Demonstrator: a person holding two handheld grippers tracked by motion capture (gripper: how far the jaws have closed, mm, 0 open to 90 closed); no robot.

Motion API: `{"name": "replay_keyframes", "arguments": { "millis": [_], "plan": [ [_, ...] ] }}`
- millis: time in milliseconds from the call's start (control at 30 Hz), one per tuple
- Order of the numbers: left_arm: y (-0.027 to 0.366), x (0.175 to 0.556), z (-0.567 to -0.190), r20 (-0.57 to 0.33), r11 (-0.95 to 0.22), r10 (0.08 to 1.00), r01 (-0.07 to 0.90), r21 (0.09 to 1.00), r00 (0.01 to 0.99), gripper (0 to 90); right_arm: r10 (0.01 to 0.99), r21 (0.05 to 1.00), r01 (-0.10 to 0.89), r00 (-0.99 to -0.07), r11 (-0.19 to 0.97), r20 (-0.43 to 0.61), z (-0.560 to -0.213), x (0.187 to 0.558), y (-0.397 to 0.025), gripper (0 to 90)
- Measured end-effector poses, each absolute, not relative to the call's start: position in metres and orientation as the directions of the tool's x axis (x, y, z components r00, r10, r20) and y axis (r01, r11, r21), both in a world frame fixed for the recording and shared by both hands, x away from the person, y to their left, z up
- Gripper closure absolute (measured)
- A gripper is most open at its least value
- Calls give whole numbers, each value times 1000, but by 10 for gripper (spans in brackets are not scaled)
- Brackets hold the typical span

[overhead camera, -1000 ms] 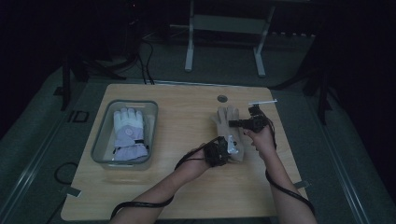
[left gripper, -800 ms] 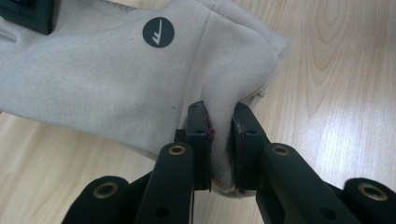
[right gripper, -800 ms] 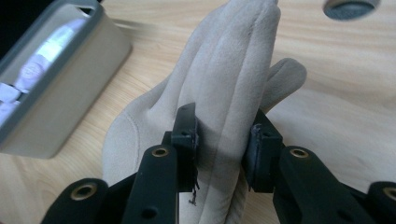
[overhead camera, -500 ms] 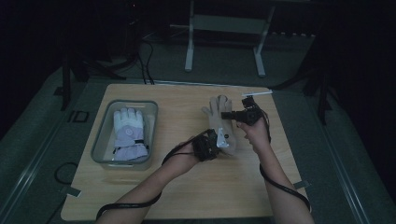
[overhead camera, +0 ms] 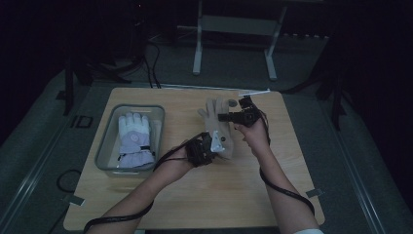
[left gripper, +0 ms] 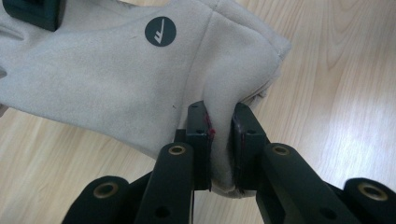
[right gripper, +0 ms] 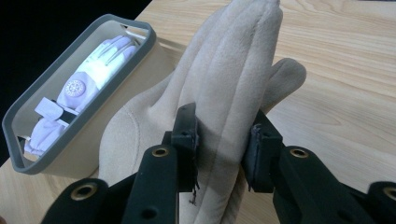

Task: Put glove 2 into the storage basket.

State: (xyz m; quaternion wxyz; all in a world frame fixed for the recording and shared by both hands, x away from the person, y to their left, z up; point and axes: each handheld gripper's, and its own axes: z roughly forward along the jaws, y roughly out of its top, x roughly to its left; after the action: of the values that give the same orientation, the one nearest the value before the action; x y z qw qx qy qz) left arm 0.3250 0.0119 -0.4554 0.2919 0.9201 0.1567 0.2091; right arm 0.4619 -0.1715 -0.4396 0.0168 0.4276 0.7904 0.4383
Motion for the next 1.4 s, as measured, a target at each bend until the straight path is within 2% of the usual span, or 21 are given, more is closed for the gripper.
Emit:
{"name": "replay_keyframes", "arguments": {
  "millis": [733,1400],
  "plan": [
    [78,315,-445,300,-771,478,230,594,826,801,635,708,618,-707,342,311,-426,466,-89,698],
    [157,300,-441,286,-732,577,330,596,765,801,565,700,578,-770,420,298,-422,469,0,698]
  ]
}}
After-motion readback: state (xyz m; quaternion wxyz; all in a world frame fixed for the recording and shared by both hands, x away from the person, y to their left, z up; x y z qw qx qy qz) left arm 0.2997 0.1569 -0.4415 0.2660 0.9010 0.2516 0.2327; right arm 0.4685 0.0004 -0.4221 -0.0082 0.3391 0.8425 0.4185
